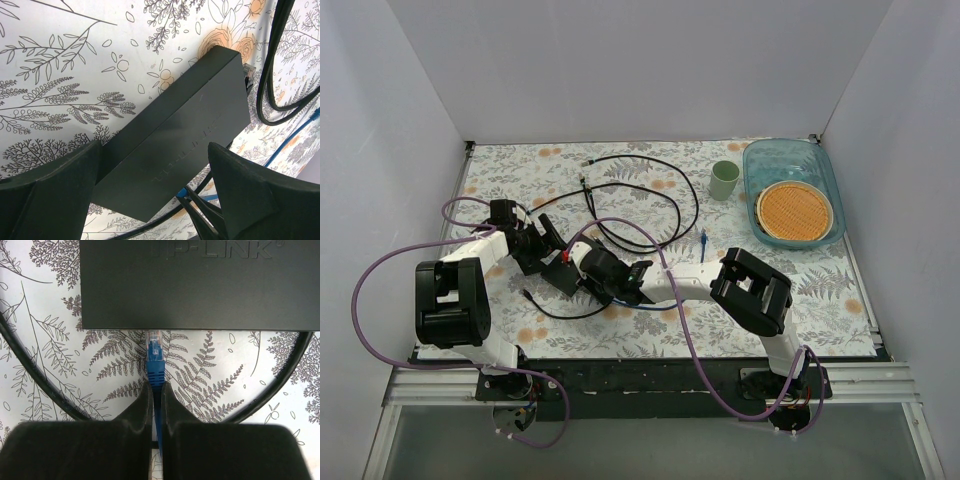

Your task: Insert the plug into the switch port

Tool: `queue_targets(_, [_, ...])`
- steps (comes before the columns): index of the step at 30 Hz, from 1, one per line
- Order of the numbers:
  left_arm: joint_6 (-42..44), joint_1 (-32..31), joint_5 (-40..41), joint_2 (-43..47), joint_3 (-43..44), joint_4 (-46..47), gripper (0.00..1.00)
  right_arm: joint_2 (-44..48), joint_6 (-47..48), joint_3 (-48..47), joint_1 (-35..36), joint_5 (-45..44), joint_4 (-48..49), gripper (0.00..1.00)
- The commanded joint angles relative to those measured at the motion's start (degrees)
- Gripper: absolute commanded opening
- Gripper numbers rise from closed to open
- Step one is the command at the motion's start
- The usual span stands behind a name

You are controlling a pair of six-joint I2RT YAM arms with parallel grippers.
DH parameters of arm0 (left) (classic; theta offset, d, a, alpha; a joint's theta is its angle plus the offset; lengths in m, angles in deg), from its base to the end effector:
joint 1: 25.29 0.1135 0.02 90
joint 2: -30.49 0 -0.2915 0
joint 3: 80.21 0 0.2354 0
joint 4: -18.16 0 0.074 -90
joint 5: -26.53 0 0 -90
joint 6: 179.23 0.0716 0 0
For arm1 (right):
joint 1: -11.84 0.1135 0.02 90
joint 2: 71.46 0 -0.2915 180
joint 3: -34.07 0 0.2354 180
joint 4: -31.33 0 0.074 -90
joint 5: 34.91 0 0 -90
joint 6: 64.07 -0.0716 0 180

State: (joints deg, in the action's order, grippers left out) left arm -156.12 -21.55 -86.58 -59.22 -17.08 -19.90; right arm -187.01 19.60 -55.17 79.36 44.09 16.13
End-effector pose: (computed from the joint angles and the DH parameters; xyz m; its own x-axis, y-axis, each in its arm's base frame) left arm 0.2902 -0.0092 0.1733 -0.4530 -0.8774 0.1581 -0.7871 0.3103 -0.5331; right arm 0.1903 0.4242 0.1765 -0.3458 -0.5527 -0.7582 -0.8193 0.5718 -0.0431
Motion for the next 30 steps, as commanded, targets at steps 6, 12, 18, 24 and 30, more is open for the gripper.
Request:
queue_targets(6, [0.45, 0.03, -2.29, 0.68, -0.72, 0.88, 0.86, 1.46, -0.62, -0.49, 0.5, 0.63, 4.46, 0.01])
queue_targets(12, [0.62, -0.06, -2.38, 0.68, -0.81, 0.88, 0.86, 3.22, -0.18, 1.44, 0.76, 0.9, 7.28, 0.01])
queue_targets(18, [0.71, -0.06, -3.08, 0.68, -0.9, 0.88, 0.84, 1.99, -0.79, 0.04, 0.76, -0.33, 7.02, 0.01])
queue_targets(24, [1.06, -0.06, -4.22, 0.68, -1.34, 0.79, 0.84, 0.94, -1.84, -1.46, 0.68, -4.71, 5.7, 0.01])
queue_targets(30, [1.33, -0.06, -6.15, -0.2, -1.34, 0.96, 0.84, -0.29, -1.5, -3.04, 0.68, -6.57, 6.4, 0.01])
